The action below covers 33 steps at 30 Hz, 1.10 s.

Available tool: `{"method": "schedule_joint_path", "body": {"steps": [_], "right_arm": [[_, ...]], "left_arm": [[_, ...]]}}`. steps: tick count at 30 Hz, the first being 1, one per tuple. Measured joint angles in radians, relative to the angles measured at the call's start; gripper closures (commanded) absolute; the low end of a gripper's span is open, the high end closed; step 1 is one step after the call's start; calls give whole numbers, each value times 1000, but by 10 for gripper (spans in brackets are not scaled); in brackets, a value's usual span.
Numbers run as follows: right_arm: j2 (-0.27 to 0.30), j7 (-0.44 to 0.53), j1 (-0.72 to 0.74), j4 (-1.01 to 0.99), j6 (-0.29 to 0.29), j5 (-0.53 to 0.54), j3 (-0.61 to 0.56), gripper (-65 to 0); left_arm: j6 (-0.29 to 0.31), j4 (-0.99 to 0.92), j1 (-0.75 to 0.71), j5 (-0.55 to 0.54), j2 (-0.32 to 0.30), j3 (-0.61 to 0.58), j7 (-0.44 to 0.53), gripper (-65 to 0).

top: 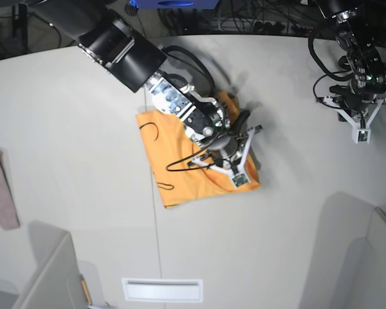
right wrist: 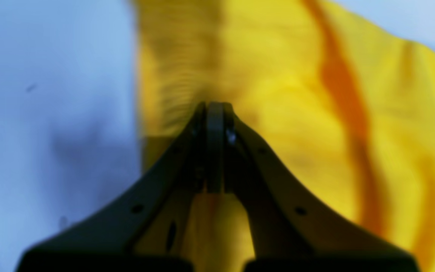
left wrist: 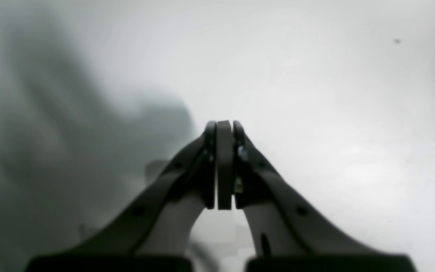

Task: Fold the T-shirt properly
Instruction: 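Release the bundle and raise the right gripper beside the shirt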

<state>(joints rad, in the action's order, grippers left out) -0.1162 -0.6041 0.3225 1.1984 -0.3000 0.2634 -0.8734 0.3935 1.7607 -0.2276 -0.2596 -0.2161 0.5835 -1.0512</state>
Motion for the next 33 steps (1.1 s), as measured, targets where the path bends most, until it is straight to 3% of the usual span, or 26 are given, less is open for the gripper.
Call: {"method": "schedule_joint_path", "body": {"steps": [2,8,11,13,17,21,24,25,30,31,33], "right_arm": [[-6,2,-7,5,3,9,-51,0],[-10,23,1,10,1,-1,-51,0],[2,-2,-10,98,-5,2,-52,0],[4,-28,-13,202,-2,-1,-47,0],[29,-153,-18,363,3,5,90,0],[92,-205,-119,479,-8,-9,296,0],[142,-212,-198,568,-3,0,386,0],[166,-207,-220,598,-3,-2,407,0],[260,-209,-325,668,-4,-8,480,0],[267,-210,-344,672,-3,1,491,0],[267,-211,-373,673,-3,3,521,0]], "left_arm": [[0,0,0,-2,0,0,-1,0],[0,8,0,0,2,-6,0,0],[4,31,-1,-2,9,-10,-6,0],[39,66,-6,10,11,-33,-8,0],[113,161,-41,2,60,-88,-10,0],[200,187,-55,-3,140,-121,-8,0],[237,185,-53,-133,183,-100,-9,0],[237,184,-52,-198,182,-87,-6,-21],[233,153,-53,-433,179,-69,-11,-571],[233,146,-52,-470,180,-79,-12,-650],[235,125,-43,-511,183,-82,-10,-650]]}}
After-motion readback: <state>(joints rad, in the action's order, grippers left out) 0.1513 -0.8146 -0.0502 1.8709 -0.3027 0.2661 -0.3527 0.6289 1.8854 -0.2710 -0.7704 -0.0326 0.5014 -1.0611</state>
